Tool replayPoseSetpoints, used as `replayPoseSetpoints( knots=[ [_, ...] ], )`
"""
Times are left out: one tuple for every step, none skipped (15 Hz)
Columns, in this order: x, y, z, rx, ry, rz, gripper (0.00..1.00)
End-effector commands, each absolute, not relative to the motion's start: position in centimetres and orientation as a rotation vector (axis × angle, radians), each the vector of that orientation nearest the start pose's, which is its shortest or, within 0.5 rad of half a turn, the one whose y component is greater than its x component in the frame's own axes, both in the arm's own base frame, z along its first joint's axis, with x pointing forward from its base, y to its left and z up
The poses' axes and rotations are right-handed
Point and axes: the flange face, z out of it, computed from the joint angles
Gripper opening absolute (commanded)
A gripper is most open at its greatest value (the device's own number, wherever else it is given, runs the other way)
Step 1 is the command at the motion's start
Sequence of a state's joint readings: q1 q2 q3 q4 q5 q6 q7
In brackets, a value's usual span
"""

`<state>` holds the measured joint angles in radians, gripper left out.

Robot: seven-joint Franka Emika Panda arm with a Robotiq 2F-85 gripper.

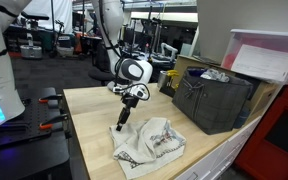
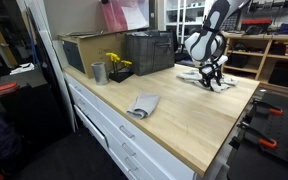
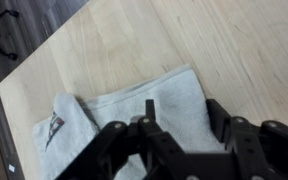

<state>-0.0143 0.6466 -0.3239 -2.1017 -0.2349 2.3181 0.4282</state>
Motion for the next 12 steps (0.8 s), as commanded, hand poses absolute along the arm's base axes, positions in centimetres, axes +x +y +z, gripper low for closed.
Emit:
replayPoseSetpoints(
  knots=[
    [49.1,-18.8,9.6,-3.324,0.946,0.742,0.24],
    [49.1,-18.5,9.6,-3.318,0.942,0.736,0.15],
    [49.1,-18.3,9.6,-3.315,0.930,0.729,0.08],
    [49.2,-18.0,9.7,-3.312,0.914,0.721,0.02],
    [49.3,-17.7,9.7,-3.309,0.901,0.714,0.00],
    [49.5,-17.1,9.7,-3.301,0.873,0.701,0.00],
    [49.8,-16.2,9.8,-3.295,0.839,0.682,0.00],
    [50.2,-14.8,10.0,-3.289,0.794,0.656,0.00],
    [50.7,-13.4,10.1,-3.284,0.754,0.640,0.01],
    [51.3,-11.9,10.2,-3.280,0.705,0.626,0.01],
    [52.2,-9.9,10.4,-3.272,0.636,0.605,0.01],
    [52.9,-8.1,10.5,-3.261,0.580,0.585,0.01]
  ],
)
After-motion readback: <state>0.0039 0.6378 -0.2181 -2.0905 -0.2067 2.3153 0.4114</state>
